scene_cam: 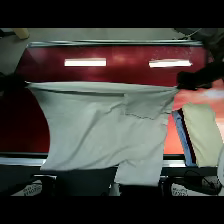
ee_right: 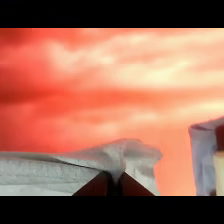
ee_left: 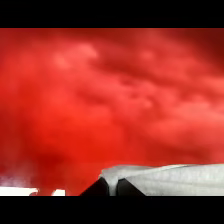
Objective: Fold the shirts.
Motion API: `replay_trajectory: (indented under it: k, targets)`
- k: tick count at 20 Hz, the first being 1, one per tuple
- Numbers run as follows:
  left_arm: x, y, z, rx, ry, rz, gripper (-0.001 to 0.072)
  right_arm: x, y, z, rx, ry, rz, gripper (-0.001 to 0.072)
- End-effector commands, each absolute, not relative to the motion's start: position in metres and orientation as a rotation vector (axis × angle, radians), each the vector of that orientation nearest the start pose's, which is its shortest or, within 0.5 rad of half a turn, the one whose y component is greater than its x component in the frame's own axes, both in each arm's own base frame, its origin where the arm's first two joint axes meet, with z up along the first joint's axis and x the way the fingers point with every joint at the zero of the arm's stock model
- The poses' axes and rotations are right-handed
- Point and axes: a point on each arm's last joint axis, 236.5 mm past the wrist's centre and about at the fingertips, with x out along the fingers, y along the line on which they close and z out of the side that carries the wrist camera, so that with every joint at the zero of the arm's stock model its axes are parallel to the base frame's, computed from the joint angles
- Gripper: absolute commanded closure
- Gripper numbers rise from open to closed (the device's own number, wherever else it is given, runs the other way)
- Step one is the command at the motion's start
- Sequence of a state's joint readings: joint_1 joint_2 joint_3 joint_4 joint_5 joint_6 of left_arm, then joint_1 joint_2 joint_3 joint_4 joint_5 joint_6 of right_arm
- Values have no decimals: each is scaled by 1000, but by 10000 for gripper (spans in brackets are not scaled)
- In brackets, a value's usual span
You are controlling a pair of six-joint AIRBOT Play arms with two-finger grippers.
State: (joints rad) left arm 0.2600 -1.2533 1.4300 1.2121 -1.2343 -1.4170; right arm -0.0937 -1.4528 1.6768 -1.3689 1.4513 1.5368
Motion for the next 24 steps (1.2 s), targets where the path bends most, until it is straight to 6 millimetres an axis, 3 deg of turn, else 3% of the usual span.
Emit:
replay_trajectory:
  k: [1,3,5,7,9,10,13,15,16,18,21,24]
  targets:
    - [469,21,29,-338,1106,-98,682,505,45,12,232,1198,104,683]
    - [494,16,6,-356,1127,-113,681,538,49,0,319,1103,49,683]
    - [517,14,-2,-368,1111,-123,680,558,45,3,384,1023,11,683]
    - [536,18,9,-343,1060,-129,681,561,40,12,354,1006,20,683]
    - [537,17,24,-298,1049,-164,680,539,35,14,273,1099,56,682]
    - [523,11,22,-295,1114,-191,680,516,36,9,245,1193,72,682]
    - [457,5,-13,-262,1408,-217,681,414,31,-21,190,1629,63,683]
    - [416,23,-52,-214,1581,-110,682,379,38,-50,217,1763,73,685]
    - [395,25,-71,-240,1657,-60,682,368,48,-66,268,1793,83,685]
    - [370,12,-91,-279,1736,-98,682,346,71,-84,380,1855,132,684]
    - [368,4,-91,-298,1737,-127,681,349,76,-79,409,1833,133,684]
    - [375,9,-78,-299,1724,-129,672,357,70,-58,391,1762,115,681]
